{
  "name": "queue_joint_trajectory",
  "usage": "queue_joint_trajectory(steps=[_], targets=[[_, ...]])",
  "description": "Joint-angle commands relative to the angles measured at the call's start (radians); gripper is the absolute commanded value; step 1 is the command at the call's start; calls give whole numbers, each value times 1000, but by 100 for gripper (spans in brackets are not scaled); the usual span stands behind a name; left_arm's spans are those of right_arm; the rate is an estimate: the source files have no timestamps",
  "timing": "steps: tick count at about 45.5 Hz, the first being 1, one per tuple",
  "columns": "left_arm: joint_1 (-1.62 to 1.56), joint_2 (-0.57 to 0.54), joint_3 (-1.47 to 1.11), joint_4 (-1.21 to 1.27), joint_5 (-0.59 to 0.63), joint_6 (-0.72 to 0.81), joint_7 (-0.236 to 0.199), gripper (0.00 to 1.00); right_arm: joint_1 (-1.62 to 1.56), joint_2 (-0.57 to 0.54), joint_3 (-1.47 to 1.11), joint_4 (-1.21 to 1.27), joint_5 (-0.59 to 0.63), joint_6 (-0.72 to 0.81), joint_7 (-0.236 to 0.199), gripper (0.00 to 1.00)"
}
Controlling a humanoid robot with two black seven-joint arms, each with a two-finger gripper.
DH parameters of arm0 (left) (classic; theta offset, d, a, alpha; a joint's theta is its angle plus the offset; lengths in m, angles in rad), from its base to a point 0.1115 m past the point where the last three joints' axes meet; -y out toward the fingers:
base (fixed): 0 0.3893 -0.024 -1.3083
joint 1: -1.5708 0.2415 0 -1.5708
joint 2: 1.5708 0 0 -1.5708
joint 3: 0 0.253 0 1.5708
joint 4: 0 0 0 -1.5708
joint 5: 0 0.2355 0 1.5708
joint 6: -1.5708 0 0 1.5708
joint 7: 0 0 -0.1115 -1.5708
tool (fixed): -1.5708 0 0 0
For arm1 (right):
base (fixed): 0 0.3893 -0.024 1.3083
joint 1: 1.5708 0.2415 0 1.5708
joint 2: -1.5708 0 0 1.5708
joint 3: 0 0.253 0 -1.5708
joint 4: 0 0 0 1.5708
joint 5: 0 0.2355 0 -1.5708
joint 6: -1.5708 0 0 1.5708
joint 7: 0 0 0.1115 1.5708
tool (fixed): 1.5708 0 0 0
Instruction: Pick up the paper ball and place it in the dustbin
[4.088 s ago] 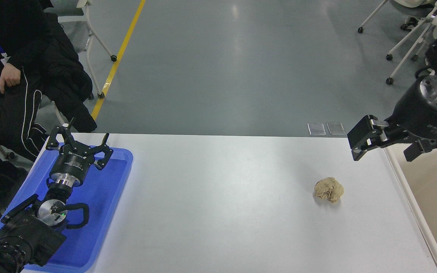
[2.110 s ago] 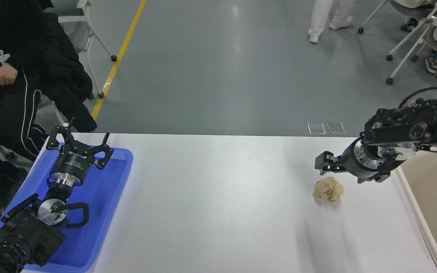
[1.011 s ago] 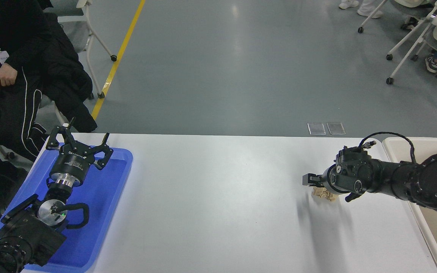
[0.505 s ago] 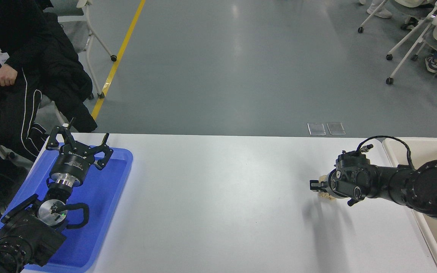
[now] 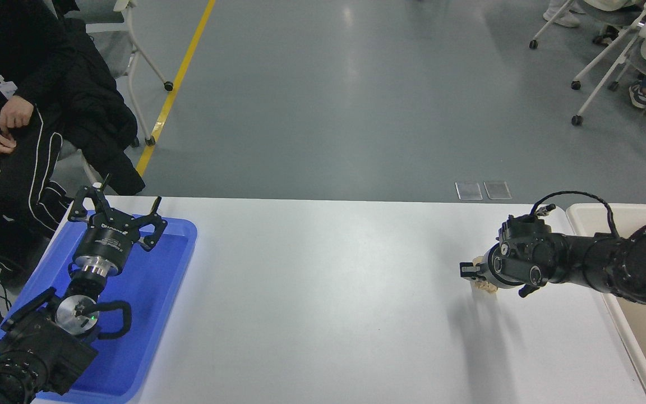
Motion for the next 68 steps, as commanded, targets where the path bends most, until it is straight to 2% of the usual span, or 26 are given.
queue_joint_trajectory(steps=[1,10,19,29,37,48,68], targets=[[0,0,0,0,1,0,1,100,248,-133,-63,366,-17,2,0,0],[0,0,0,0,1,0,1,100,571,-254,-172,728,-13,14,0,0],[-1,0,0,0,1,0,1,100,892,-354,-255,900,-2,160,2,0],[-1,0,0,0,1,0,1,100,1185,-404,-303,910,82,405,2,0],[-1,0,0,0,1,0,1,100,1306,-403,-306,910,99,510,2,0],[-1,0,0,0,1,0,1,100,1409,-397,-309,910,151,515,0,0],[0,0,0,0,1,0,1,100,1337,-394,-399,910,138,515,-1,0]])
